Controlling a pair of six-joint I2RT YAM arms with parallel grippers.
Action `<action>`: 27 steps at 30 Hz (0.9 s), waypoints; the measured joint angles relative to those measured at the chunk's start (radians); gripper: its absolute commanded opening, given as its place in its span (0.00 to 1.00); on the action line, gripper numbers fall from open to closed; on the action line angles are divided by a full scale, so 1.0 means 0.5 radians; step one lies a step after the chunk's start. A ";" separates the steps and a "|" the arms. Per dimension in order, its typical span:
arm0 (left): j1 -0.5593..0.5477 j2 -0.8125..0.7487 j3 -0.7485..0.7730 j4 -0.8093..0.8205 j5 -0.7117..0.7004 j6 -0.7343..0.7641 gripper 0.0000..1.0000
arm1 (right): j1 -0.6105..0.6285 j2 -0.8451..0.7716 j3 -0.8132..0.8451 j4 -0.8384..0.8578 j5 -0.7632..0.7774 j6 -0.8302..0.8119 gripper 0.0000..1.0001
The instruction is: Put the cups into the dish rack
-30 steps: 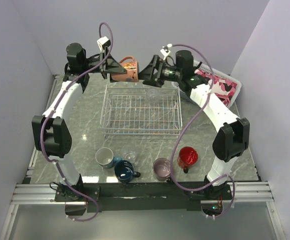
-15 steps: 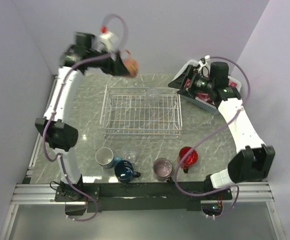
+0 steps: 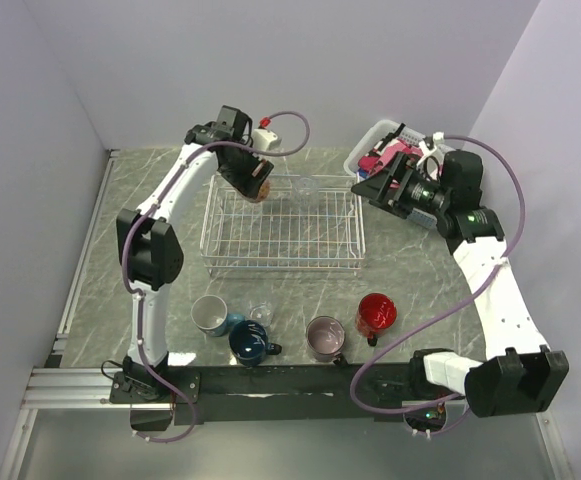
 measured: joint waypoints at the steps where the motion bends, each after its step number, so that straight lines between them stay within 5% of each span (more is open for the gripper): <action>1: -0.009 0.017 0.000 0.012 -0.047 0.017 0.01 | -0.008 -0.020 -0.028 0.001 -0.001 0.002 0.88; 21: -0.236 0.117 -0.215 0.190 -0.153 0.146 0.01 | -0.037 -0.114 -0.237 0.076 -0.062 0.092 0.84; 23: -0.230 0.121 -0.232 0.220 -0.151 0.154 0.13 | -0.037 -0.114 -0.237 0.074 -0.062 0.092 0.84; 24: -0.227 0.121 -0.232 0.227 -0.150 0.156 0.31 | -0.037 -0.114 -0.237 0.074 -0.062 0.092 0.84; 26: -0.224 0.127 -0.228 0.242 -0.151 0.157 0.46 | -0.037 -0.114 -0.237 0.075 -0.063 0.093 0.84; 27: -0.224 0.139 -0.216 0.243 -0.149 0.156 0.64 | -0.037 -0.115 -0.237 0.075 -0.063 0.098 0.84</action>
